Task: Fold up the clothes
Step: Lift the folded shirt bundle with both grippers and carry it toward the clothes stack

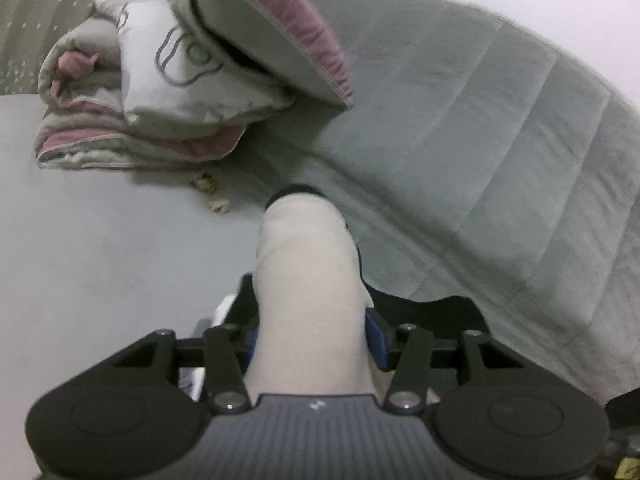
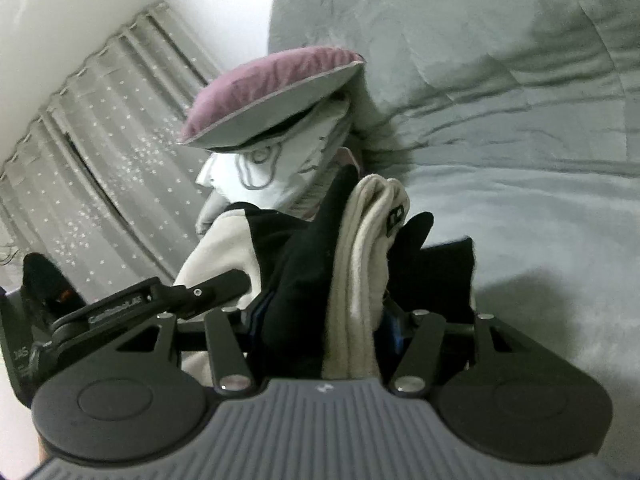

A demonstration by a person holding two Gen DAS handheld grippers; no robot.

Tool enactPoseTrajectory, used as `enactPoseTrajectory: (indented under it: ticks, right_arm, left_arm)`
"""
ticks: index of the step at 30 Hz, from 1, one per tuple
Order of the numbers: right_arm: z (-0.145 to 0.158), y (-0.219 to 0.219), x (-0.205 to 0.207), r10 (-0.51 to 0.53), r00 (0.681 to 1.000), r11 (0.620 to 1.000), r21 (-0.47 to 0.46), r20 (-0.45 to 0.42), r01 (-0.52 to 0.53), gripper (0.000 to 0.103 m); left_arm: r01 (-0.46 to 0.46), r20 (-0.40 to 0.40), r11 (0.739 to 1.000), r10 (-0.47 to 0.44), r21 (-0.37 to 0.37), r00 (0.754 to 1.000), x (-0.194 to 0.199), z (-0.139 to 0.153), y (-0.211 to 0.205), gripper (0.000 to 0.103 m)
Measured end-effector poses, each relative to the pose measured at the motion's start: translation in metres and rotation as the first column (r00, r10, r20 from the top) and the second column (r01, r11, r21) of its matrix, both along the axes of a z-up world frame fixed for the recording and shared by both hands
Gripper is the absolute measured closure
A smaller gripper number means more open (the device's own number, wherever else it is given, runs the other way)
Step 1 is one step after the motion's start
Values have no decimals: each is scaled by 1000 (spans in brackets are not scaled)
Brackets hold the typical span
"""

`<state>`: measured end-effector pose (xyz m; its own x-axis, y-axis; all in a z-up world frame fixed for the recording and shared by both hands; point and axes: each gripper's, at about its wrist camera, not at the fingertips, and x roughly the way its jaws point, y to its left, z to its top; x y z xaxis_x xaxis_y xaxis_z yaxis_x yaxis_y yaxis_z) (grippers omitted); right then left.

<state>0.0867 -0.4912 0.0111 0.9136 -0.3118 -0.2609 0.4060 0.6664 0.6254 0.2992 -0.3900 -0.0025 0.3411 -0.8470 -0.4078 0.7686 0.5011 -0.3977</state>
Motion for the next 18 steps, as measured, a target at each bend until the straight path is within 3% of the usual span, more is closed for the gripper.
enactPoseTrajectory:
  ticks: [3,5,8,10,13,15,18]
  right_arm:
    - [-15,-4,-1,-9,1000,1000,-8,-8,8,37]
    - [-22,-3,-9,-25,1000,998,-59,9,26,25]
    - [-17,-6,-15,-32,999,994,-106,13,34,24]
    - [-9,-8,-25,-52,997,989,-138,61,60,24]
    - [1,-3,-37,-85,990,962,-248,116,112,25]
    - [4,0,-40,-44,987,950,-300,156,90,32]
    - [3,6,-34,69,982,921,-390,174,5,42]
  left_arm:
    - [-4,56,1000,3,4,998,-6,-8,5,32]
    - [-28,111,999,30,-23,993,-11,-1,13,31]
    - [-93,182,992,108,-86,977,-15,11,24,32]
    - [-97,216,986,125,-134,968,-19,17,28,33]
    - [-67,272,985,109,-162,956,-25,24,26,49]
    - [-38,280,992,71,-122,957,-22,22,17,64]
    - [-24,267,998,37,-53,963,-14,13,2,75]
